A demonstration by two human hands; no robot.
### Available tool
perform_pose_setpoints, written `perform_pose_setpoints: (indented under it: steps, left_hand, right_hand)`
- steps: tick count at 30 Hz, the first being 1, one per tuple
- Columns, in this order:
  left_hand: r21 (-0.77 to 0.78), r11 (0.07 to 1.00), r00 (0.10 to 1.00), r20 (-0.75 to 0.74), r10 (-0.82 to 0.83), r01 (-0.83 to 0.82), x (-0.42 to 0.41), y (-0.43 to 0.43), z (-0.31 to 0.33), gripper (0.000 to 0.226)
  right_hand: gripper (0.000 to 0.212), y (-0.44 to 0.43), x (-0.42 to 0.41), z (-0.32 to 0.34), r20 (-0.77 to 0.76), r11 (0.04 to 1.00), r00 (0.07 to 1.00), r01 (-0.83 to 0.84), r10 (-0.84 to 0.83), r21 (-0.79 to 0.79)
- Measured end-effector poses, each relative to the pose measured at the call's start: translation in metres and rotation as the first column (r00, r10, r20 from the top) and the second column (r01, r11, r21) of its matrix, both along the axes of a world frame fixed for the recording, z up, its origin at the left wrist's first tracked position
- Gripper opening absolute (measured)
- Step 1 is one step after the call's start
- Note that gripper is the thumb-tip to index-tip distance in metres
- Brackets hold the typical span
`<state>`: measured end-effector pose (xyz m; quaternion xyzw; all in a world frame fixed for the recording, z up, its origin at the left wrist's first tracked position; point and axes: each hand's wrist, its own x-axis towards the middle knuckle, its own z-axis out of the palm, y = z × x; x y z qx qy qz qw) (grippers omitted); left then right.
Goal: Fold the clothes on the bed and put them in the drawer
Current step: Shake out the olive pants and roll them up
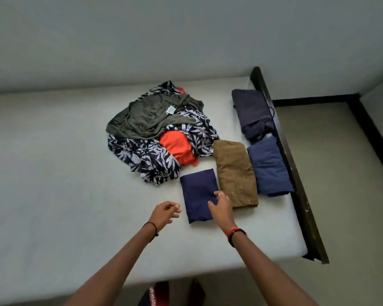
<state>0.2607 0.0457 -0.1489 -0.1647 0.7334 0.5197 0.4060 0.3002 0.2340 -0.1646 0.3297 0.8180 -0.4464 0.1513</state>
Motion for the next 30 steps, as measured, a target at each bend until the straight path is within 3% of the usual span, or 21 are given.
perform_pose_setpoints:
  steps: [6,10,14,20,26,30]
  left_hand:
    - [0.007,0.999,0.999,-0.033,0.037,-0.037,-0.050,-0.023,0.008,0.012]
    - [-0.012,1.000,0.998,-0.065,0.001,-0.002,-0.090,-0.043,0.009,0.014]
    - [-0.092,0.993,0.975,-0.204,-0.091,0.073,-0.144,-0.063,0.010,0.017]
    - [-0.258,0.965,0.939,-0.320,-0.122,0.037,-0.224,-0.085,-0.004,0.021]
    - [-0.384,0.922,0.893,-0.396,-0.212,0.048,-0.290,-0.089,-0.026,0.024]
    - [-0.510,0.842,0.802,-0.421,-0.423,0.177,-0.316,-0.076,-0.051,0.025]
  right_hand:
    - [0.030,-0.026,-0.058,0.022,-0.032,0.999,0.999,-0.014,0.015,0.048]
    - [0.009,-0.039,-0.098,0.031,-0.091,0.997,0.996,0.015,-0.008,0.074]
    - [0.016,-0.048,-0.147,0.040,-0.118,0.993,0.993,0.017,-0.004,0.115]
    - [0.009,-0.047,-0.220,0.034,-0.141,0.990,0.989,-0.017,0.037,0.140]
    - [0.015,-0.053,-0.304,0.004,-0.162,0.960,0.960,-0.193,0.227,0.203]
    - [0.022,-0.070,-0.351,-0.026,-0.126,0.874,0.886,-0.402,0.447,0.274]
